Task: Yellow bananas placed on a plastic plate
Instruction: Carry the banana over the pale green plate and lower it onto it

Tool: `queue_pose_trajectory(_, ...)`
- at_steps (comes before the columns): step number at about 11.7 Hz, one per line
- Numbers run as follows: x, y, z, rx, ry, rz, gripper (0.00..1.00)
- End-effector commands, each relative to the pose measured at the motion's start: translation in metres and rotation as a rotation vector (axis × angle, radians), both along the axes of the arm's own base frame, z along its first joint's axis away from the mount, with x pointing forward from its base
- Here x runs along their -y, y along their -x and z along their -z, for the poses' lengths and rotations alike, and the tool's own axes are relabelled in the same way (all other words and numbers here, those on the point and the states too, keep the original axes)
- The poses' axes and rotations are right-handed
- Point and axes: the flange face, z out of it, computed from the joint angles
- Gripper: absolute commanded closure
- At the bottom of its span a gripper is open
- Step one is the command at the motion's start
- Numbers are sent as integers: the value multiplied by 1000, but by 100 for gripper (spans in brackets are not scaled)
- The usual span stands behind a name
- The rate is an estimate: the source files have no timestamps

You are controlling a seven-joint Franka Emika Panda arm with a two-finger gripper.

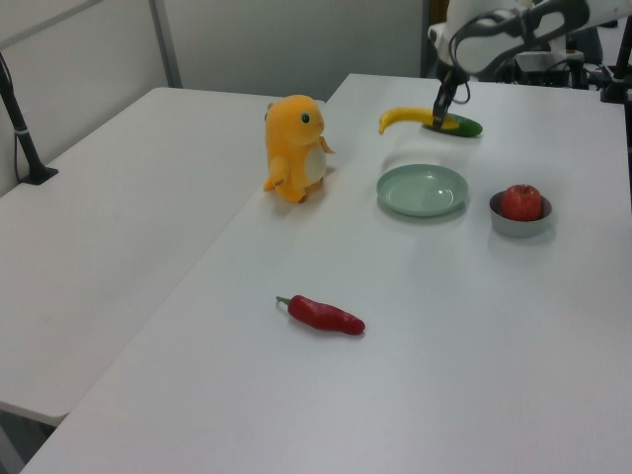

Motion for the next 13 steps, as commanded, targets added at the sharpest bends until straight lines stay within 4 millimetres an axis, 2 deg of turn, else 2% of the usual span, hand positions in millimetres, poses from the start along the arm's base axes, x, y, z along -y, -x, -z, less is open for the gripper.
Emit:
queue_pose_trajectory(1, -23, 22, -64, 26, -77, -2, 84)
queue_pose_trajectory(3, -53, 32, -81, -38, -130, -20, 84)
queue_pose_trajectory(6, -93, 47, -70, -152, -190, 19, 85)
queue_pose_trajectory(9, -132, 56, -32, -223, -214, 93, 85)
queue_pose_trajectory(12, -159, 59, 2, -258, -213, 128, 84)
queue_pose_trajectory(13, -169, 60, 21, -251, -193, 146, 84)
